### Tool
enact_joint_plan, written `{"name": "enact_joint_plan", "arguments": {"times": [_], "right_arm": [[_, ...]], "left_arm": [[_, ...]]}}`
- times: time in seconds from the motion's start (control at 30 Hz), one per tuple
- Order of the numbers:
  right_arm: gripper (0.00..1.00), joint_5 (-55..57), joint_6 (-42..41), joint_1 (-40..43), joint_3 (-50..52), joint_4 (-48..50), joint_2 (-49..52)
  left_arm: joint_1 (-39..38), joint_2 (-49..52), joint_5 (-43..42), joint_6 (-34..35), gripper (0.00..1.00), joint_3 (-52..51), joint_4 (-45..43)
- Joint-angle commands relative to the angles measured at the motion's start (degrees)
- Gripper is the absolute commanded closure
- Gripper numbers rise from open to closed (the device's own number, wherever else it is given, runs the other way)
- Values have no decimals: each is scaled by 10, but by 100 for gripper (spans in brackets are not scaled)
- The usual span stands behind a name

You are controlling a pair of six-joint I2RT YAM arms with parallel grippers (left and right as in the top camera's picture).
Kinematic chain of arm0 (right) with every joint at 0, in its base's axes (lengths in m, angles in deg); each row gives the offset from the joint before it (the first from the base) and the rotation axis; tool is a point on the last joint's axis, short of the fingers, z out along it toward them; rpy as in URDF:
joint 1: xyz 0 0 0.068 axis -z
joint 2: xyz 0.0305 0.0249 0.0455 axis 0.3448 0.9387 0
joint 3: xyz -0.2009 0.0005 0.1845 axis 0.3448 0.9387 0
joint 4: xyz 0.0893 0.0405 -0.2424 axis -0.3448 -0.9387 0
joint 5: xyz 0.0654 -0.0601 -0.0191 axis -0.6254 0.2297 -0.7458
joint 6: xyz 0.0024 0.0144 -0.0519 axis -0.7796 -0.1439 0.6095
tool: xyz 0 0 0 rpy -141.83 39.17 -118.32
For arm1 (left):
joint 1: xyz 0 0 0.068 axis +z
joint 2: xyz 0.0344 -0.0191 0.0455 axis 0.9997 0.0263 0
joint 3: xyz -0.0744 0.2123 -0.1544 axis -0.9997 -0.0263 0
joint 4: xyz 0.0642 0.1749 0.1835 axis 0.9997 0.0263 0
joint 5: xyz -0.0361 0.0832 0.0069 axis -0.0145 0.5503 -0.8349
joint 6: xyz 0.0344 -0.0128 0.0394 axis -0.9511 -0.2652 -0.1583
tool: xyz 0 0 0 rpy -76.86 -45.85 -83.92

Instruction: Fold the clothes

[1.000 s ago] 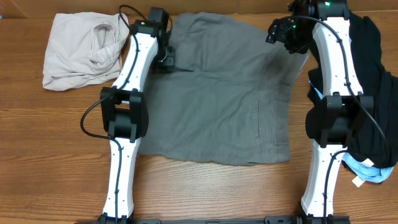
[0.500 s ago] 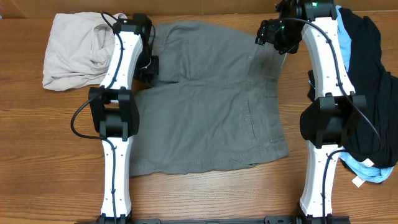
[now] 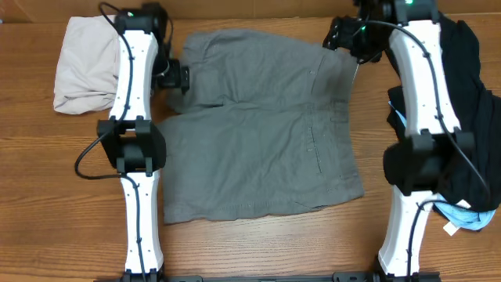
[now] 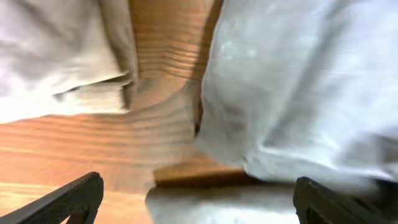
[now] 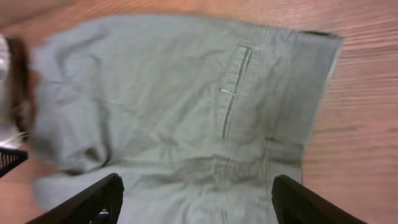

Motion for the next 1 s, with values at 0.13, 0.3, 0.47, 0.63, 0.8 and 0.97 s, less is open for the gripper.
{"name": "enact_joint_plan", "arguments": {"times": [0.13, 0.3, 0.47, 0.63, 0.8, 0.97], "right_arm": [[19, 2, 1, 0, -12, -46, -136], [18, 9, 1, 0, -12, -91, -195], [18, 12, 0, 0, -12, -146, -252], [15, 12, -17, -9, -3, -162, -316], [12, 15, -30, -30, -1, -162, -377], [5, 51, -59, -33, 85, -162, -463]], "left_arm": [[-7, -170, -9, -11, 0, 21, 2], [-7, -254, -24, -11, 0, 21, 2], [-9, -335, -43, -8, 0, 11, 2], [-28, -425, -40, -6, 0, -38, 2], [-37, -527, -17, 16, 0, -146, 2], [-37, -639, -4, 85, 0, -292, 2]]}}
